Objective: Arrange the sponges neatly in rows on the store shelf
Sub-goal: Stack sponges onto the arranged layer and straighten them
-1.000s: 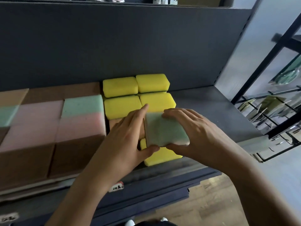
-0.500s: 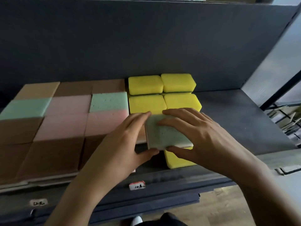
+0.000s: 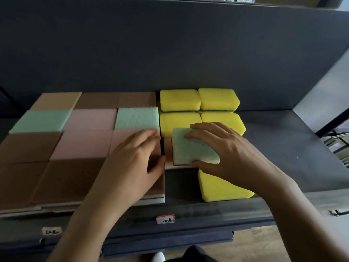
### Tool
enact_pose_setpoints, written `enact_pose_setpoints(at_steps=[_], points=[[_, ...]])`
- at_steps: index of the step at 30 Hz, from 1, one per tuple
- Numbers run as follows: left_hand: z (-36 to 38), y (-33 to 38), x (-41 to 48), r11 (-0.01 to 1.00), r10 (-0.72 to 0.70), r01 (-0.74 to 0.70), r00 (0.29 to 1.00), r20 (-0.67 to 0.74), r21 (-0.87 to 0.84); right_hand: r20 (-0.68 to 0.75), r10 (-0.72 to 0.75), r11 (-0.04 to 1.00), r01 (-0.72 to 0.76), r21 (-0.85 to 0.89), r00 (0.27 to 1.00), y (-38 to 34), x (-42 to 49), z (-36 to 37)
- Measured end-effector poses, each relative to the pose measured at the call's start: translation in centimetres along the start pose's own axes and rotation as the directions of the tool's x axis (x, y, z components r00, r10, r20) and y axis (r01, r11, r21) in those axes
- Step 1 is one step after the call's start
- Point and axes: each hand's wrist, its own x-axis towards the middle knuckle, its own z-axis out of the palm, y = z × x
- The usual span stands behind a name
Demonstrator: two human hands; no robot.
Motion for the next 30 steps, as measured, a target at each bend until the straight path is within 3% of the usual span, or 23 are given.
enact_pose_setpoints(at_steps=[30], points=[[0.4, -0.7, -0.1, 0.999, 0.013, -0.015, 0.998, 0.058, 0.037, 0.094, -0.034, 0.996, 0.041, -0.074, 0.995, -0.5, 2.9, 1.8]])
